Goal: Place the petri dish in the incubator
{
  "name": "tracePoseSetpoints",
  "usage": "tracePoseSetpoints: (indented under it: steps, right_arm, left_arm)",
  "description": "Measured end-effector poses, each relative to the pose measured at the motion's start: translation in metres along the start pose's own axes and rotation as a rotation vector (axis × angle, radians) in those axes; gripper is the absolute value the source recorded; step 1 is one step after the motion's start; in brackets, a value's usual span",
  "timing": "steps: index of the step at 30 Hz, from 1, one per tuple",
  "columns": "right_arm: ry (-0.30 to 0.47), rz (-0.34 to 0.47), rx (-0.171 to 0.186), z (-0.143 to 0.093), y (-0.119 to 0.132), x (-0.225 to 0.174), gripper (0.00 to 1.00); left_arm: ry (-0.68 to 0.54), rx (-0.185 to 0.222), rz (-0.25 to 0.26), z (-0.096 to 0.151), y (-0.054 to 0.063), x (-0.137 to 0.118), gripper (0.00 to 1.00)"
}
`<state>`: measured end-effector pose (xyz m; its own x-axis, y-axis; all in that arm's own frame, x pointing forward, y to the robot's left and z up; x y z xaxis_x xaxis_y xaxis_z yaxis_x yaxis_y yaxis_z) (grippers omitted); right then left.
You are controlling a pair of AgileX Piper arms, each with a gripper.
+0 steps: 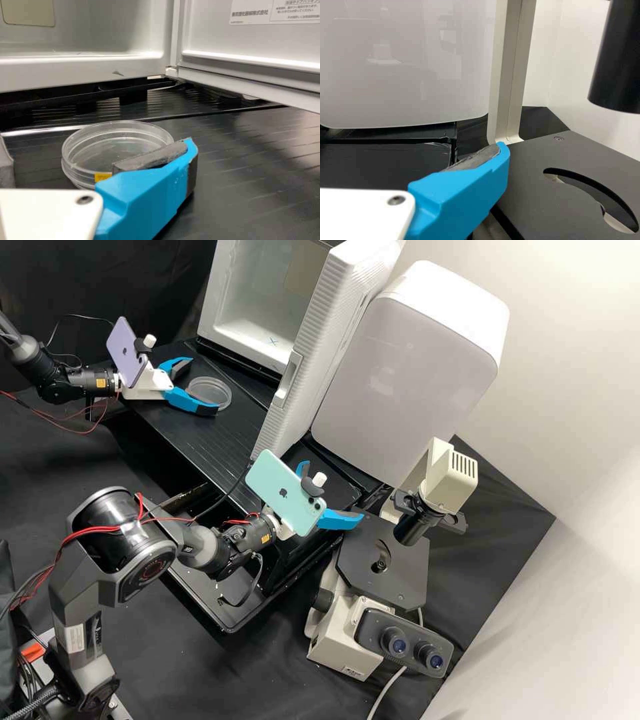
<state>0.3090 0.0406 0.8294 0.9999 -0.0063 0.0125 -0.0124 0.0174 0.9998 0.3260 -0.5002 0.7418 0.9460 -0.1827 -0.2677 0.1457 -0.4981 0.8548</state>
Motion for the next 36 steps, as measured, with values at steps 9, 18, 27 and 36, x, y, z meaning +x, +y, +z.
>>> tracePoseSetpoints:
  steps: [9,18,27,36]
  right_arm:
    - [0.0,0.0,0.0,0.0,0.0,0.0,1.0]
    - [0.0,0.0,0.0,0.0,0.0,0.0,1.0]
    - [0.0,0.0,0.0,0.0,0.0,0.0,1.0]
    - [0.0,0.0,0.0,0.0,0.0,0.0,1.0]
  left_arm:
    - [0.03,-0.019,0.01,-0.003,0.001,-0.0001,0.0]
    - [0.033,-0.018,0.011,-0.0033,0.0011,-0.0001,0.0]
    - [0.033,-0.018,0.011,-0.0039,-0.0009,0.0007,0.0]
    - [0.033,-0.018,0.011,-0.0039,-0.0009,0.0007,0.0]
